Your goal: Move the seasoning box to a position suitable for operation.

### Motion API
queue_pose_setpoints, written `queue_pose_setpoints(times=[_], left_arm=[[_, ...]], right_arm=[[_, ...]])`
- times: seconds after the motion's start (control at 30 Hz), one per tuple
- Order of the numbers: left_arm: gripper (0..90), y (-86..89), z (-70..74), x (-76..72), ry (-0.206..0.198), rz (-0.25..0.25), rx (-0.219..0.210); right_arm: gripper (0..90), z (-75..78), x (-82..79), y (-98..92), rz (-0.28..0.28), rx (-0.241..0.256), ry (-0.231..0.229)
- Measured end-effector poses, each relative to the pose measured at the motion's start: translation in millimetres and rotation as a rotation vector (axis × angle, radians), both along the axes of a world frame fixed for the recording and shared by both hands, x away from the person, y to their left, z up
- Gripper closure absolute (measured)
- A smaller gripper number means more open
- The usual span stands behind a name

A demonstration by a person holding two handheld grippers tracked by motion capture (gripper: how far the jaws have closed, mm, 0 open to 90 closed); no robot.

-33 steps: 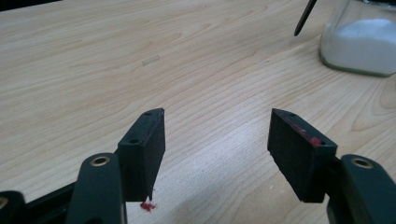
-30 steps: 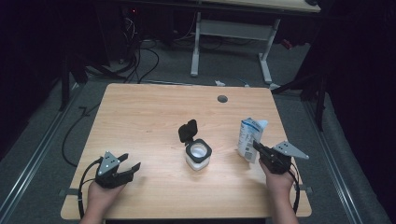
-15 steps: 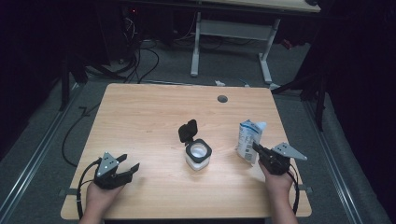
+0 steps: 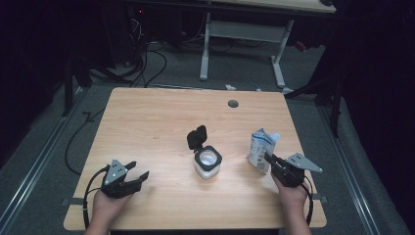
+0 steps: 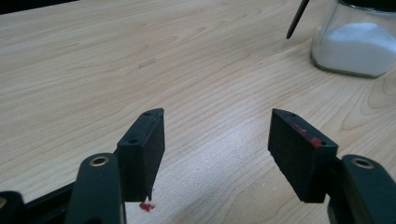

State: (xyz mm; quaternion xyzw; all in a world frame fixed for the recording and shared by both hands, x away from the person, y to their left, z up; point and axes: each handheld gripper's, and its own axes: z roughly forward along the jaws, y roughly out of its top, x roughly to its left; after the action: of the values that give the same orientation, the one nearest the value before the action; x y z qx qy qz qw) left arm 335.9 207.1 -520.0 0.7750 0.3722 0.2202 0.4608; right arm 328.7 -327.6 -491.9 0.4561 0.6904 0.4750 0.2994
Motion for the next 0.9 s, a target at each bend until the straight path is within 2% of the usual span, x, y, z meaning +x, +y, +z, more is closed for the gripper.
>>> queue_pose_setpoints(times=[0.33,0.57,0.9], left_arm=[[36.6,1.3,1.4,-1.0,-0.006,0.002,-0.003],[36.6,0.8,1.2,-0.9,-0.002,0.0,0.0],[36.5,-0.5,0.7,-0.2,0.0,-0.003,-0.001]], right_arm=[[74.3,-0.1,1.5,2.8,0.004,-0.003,0.007],[66.3,0.2,2.8,2.9,-0.014,0.007,0.016],[60.7,-0.2,4.8,1.2,-0.02,0.016,0.031]])
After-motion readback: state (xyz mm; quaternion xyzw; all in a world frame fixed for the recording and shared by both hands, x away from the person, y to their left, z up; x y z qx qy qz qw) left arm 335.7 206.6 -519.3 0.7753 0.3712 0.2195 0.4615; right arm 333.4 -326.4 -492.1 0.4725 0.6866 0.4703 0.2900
